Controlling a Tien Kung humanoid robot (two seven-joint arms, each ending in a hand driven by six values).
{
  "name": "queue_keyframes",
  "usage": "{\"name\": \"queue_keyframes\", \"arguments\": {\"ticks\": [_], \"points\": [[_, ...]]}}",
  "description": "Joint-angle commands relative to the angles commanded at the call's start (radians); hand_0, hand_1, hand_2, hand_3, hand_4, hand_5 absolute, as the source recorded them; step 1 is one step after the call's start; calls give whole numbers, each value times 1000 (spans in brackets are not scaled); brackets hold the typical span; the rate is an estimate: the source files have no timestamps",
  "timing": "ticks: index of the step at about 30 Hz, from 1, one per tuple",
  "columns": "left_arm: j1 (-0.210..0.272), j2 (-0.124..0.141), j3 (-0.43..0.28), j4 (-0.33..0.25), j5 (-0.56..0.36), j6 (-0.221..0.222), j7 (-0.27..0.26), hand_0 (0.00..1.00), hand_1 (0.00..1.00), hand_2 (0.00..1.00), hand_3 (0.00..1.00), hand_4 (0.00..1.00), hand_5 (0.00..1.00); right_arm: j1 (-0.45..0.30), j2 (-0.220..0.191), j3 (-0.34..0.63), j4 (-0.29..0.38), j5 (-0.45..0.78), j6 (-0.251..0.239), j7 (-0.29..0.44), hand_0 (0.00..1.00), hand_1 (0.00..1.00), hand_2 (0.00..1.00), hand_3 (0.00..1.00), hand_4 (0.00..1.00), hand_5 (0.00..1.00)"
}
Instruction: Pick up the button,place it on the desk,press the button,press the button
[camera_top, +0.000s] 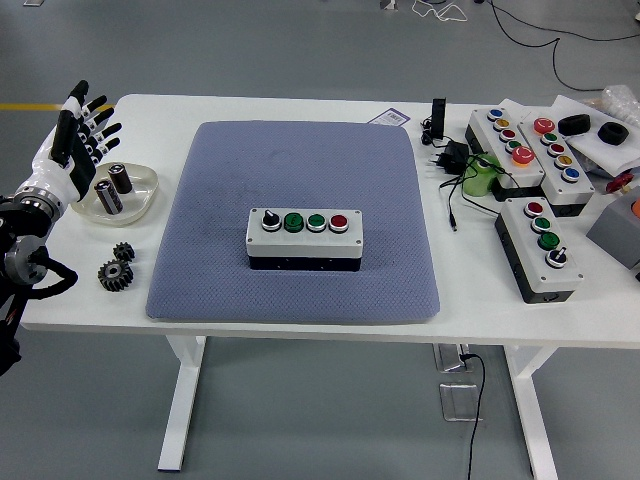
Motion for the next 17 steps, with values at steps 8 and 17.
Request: {"name": "queue_keyframes", "arguments": {"ticks": [8,17], "points": [[2,-2,4,7,-8,7,5,923,908,960,938,758,998,2,0,-2,0,-1,1,2,693,624,674,659,377,369],[-1,-3,6,23,-16,8,9,919,907,957,935,760,998,3,-1,-11,0,7,2,5,692,623,674,658,377,370]]}}
